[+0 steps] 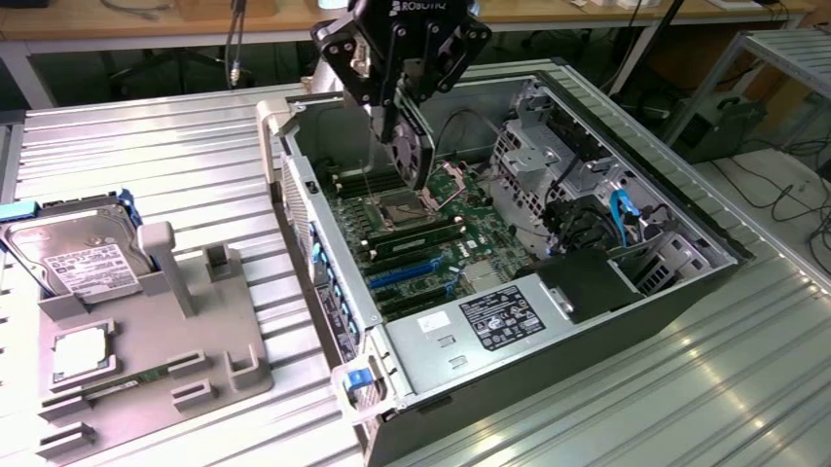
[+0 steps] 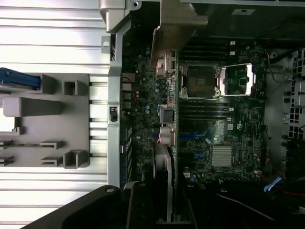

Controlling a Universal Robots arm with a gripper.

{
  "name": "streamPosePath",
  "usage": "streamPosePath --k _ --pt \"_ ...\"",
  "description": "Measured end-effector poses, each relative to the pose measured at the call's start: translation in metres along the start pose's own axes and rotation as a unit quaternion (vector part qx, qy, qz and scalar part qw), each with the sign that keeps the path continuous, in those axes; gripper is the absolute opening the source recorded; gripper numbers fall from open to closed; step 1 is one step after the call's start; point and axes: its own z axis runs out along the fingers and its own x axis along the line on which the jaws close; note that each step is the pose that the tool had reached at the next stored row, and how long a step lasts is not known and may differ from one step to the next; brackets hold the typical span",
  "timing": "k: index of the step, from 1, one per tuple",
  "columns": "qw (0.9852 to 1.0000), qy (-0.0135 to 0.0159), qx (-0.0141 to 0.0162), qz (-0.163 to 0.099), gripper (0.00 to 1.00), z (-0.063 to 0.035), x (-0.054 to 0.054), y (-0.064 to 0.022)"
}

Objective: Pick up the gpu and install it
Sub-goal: 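Pick up the gpu and move the gpu toward the slot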

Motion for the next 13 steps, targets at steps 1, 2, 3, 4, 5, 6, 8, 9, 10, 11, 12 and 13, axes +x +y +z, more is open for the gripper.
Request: streamPosePath --k 1,2,3,4,5,6,8,9,10,11,12,13 --pt "1.0000 0.0000 0.0000 0.000 0.28 0.0001 -0.001 0.0000" --pt "1.0000 0.0000 0.0000 0.000 0.28 0.0001 -0.003 -0.0001" --pt "1.0000 0.0000 0.0000 0.000 0.28 0.0001 -0.005 -0.0001" --pt "1.0000 0.0000 0.0000 0.000 0.28 0.0002 -0.007 -0.0001" --pt "1.0000 0.0000 0.0000 0.000 0.28 0.0002 -0.009 -0.0002" --pt "1.0000 0.0000 -0.0001 0.000 0.28 0.0003 -0.011 -0.0002" --pt "1.0000 0.0000 0.0000 0.000 0.28 0.0003 -0.014 -0.0002" --pt "1.0000 0.0000 0.0000 0.000 0.28 0.0004 -0.015 -0.0003" --pt "1.0000 0.0000 0.0000 0.000 0.28 0.0004 -0.016 -0.0003" --pt "1.0000 0.0000 0.0000 0.000 0.28 0.0004 -0.018 -0.0003" --pt "1.0000 0.0000 0.0000 0.000 0.28 0.0005 -0.019 -0.0003" --pt "1.0000 0.0000 0.0000 0.000 0.28 0.0005 -0.021 -0.0004"
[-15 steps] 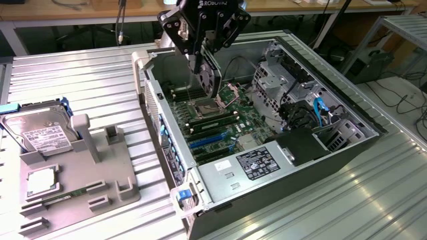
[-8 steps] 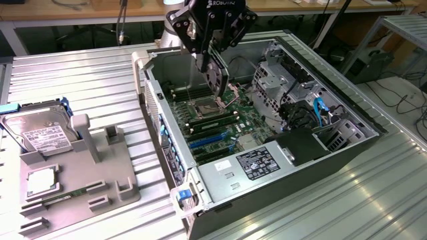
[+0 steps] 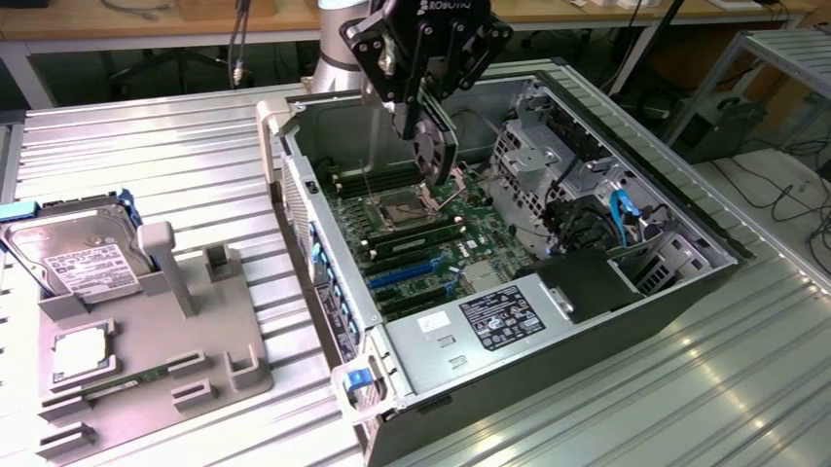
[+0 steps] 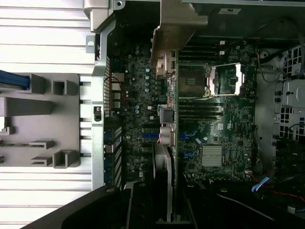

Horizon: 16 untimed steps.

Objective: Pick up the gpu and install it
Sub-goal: 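Pick up the gpu and move the gpu toward the slot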

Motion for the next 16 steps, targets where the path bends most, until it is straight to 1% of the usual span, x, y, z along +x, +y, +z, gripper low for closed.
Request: streamPosePath --k 16 --pt "1.0000 0.0000 0.0000 0.000 0.28 0.0006 -0.025 -0.0004"
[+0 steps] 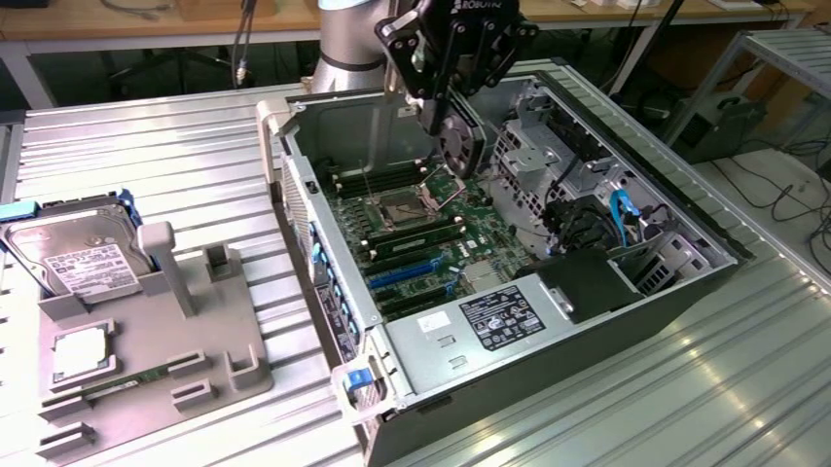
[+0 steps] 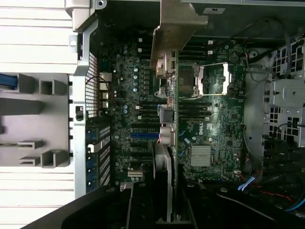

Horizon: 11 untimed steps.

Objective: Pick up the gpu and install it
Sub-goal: 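Pick up the gpu and move the gpu toward the slot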

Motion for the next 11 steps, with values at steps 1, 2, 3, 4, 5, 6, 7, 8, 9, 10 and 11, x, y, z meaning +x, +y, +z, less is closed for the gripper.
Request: streamPosePath --k 1,2,3,4,5,6,7,8,9,10,11 --pt "1.0000 0.0000 0.0000 0.000 0.28 0.0000 -0.002 0.0000" --pt "1.0000 0.0000 0.0000 0.000 0.28 0.0000 -0.003 0.0000" --pt "1.0000 0.0000 0.0001 0.000 0.28 0.0000 -0.004 -0.0001" --pt "1.0000 0.0000 0.0000 0.000 0.28 0.0001 -0.006 -0.0001" --pt "1.0000 0.0001 0.0001 0.000 0.28 0.0001 -0.007 -0.0001" --pt "1.0000 0.0001 0.0001 0.000 0.28 0.0001 -0.008 -0.0001" --pt "1.0000 0.0000 0.0000 0.000 0.28 0.0002 -0.010 -0.0001" --pt "1.0000 0.0000 0.0001 0.000 0.28 0.0002 -0.011 -0.0002" --pt "1.0000 0.0000 0.0000 0.000 0.28 0.0003 -0.013 -0.0002" --pt "1.0000 0.0000 0.0000 0.000 0.28 0.0003 -0.015 -0.0003" --pt "1.0000 0.0000 0.0000 0.000 0.28 0.0004 -0.017 -0.0003"
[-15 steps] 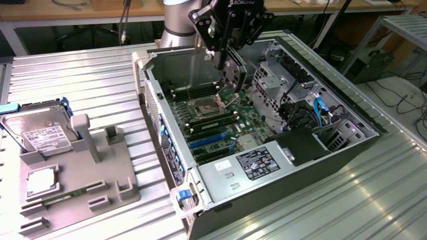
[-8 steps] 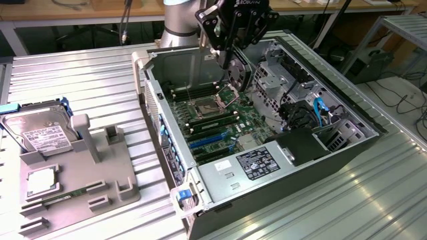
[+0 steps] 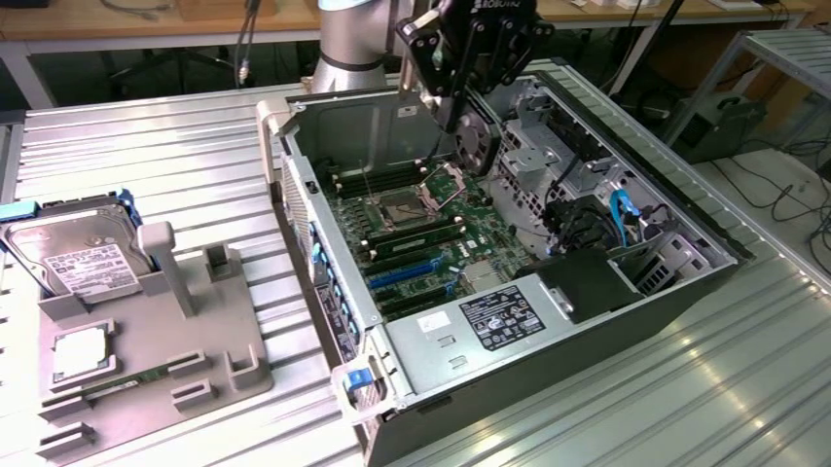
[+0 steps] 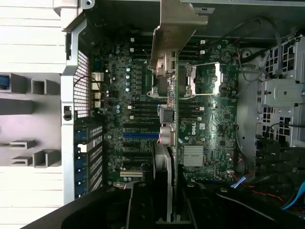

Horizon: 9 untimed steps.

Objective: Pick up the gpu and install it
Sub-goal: 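Pick up the gpu and move the gpu toward the slot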

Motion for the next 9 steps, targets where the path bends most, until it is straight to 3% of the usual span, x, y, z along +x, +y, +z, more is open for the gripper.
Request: streamPosePath --k 9 --pt "1.0000 0.0000 0.0000 0.000 0.28 0.0006 -0.024 -0.0004"
